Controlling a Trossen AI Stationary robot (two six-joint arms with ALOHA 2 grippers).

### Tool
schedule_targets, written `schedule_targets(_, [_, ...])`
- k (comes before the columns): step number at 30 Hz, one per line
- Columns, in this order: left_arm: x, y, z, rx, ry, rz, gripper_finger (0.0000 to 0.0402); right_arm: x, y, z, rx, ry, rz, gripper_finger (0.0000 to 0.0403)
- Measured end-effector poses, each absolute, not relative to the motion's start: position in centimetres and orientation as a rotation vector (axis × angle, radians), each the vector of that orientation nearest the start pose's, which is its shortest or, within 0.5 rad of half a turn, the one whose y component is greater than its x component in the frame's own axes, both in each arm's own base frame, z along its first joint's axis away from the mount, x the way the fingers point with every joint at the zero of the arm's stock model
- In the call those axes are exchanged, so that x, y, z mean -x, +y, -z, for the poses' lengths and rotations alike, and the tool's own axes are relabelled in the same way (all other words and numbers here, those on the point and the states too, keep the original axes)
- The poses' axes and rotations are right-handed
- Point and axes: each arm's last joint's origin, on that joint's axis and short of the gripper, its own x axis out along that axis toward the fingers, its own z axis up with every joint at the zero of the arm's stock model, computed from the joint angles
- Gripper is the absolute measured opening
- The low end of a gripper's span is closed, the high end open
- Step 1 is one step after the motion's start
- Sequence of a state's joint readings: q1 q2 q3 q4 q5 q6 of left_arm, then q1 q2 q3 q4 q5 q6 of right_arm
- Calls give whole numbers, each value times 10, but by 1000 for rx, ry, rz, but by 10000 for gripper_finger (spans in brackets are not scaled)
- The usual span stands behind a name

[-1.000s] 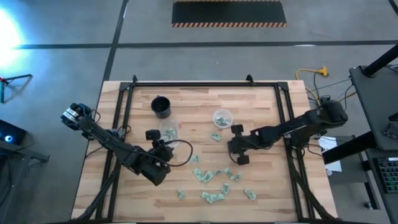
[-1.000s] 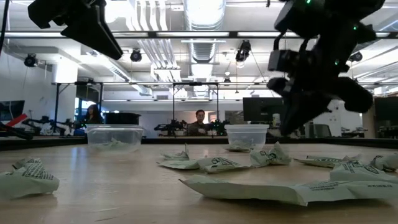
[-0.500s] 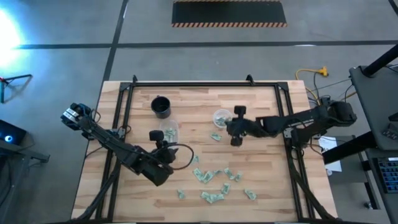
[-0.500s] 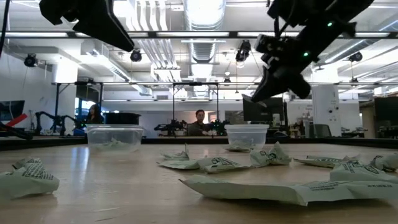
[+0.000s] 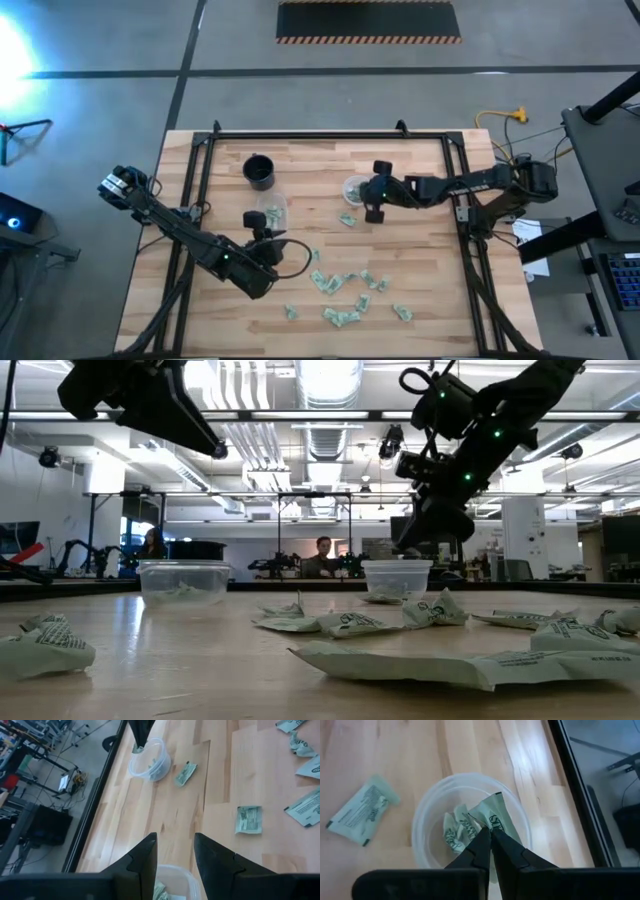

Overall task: Pick and place items into bin
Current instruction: Put the stevia packet into the right transparent bin, then put the stevia packet into the left transparent bin

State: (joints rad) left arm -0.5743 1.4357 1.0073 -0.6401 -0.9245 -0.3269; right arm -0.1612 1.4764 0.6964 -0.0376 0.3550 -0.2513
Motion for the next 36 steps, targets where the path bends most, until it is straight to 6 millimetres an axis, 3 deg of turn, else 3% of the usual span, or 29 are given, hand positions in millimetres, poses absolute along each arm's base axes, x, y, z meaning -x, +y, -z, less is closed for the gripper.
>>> schedule_targets(15, [-246,-133,-237,-390,753,-361,113,-269,-55,-179,315,833,345,130])
schedule_targets(21, [-262,-155,-207,-374,882,-120,113,-263,-29,-198,371,769,249,146])
schedule_targets(26, [-275,-167,-191,-395,904,-114,113,-254,-5,-212,392,724,173,141])
schedule_targets(32, [-297,-156,-169,-400,928,-167,113,-244,23,-219,386,703,86,131])
schedule_targets(36, [-311,-137,-168,-338,952,-198,113,-241,37,-221,375,691,40,126])
